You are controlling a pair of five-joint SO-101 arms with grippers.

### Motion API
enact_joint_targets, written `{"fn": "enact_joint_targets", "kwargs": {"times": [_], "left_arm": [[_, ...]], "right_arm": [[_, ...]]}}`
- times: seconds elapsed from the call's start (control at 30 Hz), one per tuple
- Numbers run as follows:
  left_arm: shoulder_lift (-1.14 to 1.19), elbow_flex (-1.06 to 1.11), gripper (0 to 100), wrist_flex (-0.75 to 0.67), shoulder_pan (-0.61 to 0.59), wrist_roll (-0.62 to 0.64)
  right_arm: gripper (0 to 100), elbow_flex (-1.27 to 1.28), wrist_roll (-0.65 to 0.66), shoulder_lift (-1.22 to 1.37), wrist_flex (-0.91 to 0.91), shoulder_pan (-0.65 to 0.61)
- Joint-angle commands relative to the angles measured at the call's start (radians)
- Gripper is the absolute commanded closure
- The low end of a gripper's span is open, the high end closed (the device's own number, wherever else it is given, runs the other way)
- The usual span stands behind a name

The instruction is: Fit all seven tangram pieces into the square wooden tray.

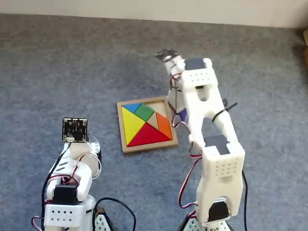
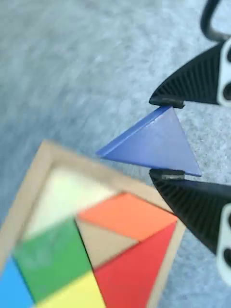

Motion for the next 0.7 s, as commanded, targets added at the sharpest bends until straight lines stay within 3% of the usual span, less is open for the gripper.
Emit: {"fn": "enact_joint_targets", "kwargs": {"times": [0.0, 0.2, 0.43, 0.67], "left_arm": [[-0.028, 0.022, 99, 0.006, 0.008, -0.011], [-0.028, 0.022, 99, 0.006, 0.008, -0.011], [-0.028, 0.022, 99, 0.006, 0.008, -0.011], [-0.028, 0.022, 99, 0.006, 0.008, -0.011]], "right_arm": [[86.0, -0.062, 0.107, -0.081, -0.004, -0.065], [86.0, -0.056, 0.221, -0.077, -0.030, -0.142], [85.4, -0.054, 0.229, -0.054, -0.154, -0.170], [71.2, -0.062, 0.229, 0.007, -0.154, -0.165]]}}
